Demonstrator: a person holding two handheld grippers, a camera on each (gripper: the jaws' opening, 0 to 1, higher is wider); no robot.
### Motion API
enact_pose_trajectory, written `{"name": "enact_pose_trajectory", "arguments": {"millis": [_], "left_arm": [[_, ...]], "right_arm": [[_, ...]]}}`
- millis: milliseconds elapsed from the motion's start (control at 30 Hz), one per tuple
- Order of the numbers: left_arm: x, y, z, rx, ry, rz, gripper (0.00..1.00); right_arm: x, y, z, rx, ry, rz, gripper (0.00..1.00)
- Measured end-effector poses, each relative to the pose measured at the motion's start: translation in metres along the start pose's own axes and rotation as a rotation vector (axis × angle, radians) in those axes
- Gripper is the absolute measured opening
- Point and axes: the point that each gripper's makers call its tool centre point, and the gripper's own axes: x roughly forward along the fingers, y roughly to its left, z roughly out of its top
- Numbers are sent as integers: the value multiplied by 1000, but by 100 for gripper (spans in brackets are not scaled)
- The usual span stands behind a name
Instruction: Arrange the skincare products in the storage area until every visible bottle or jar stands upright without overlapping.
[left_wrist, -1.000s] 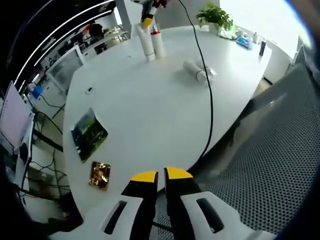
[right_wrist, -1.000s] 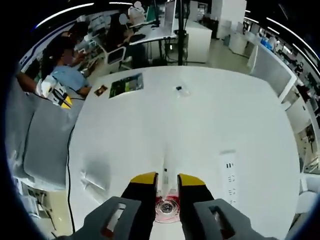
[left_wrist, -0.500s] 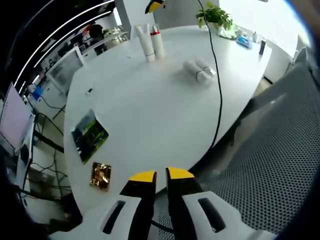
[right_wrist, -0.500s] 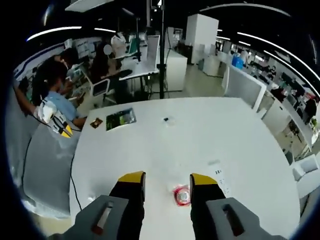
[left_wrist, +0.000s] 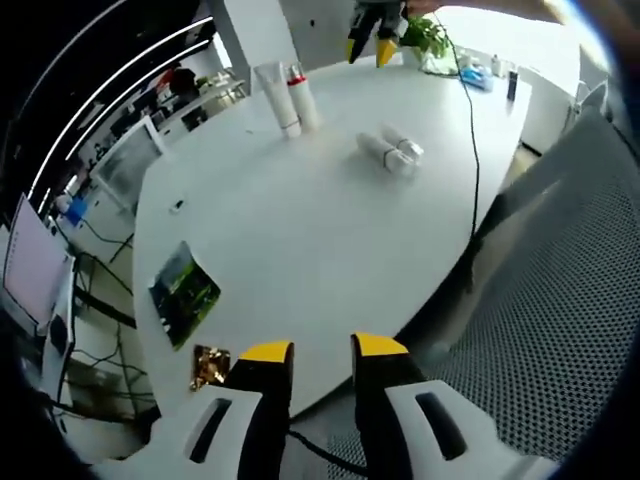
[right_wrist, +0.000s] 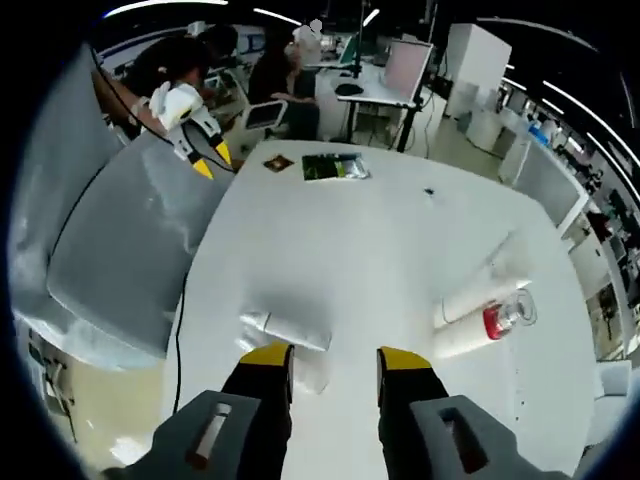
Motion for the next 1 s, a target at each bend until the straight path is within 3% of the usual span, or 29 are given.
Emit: {"name": "enact_pose_trajectory", "arguments": {"millis": [67,133,267,367,433,533,633,833,1000], "left_arm": [[-1,1,1,5,-5,4,21],[-2,2,3,6,-13,9,21],[-2,2,3,9,-16,12,21],[-2,2,4,15,-18,11,21],[-3,2,5,12,-22,12,21],[-2,2,4,17,-21,10,21],[-2,2,4,15,-21,9,21],[-2,1,3,17,-17,8,21],[-2,3,4,21,-20,16,22]], "right_arm": [[10,2,-10,8,21,0,26],[19,8,-25,-7,92,25,27],[41,20,-46,-109,208,69,29],[58,23,-55,-221,259,102,35],[65,28,-58,-283,289,125,33],[74,35,-73,-438,422,168,33],[81,37,-91,-535,527,209,34],[92,39,-97,-573,555,205,29],[94,43,-108,-571,596,225,17]]}}
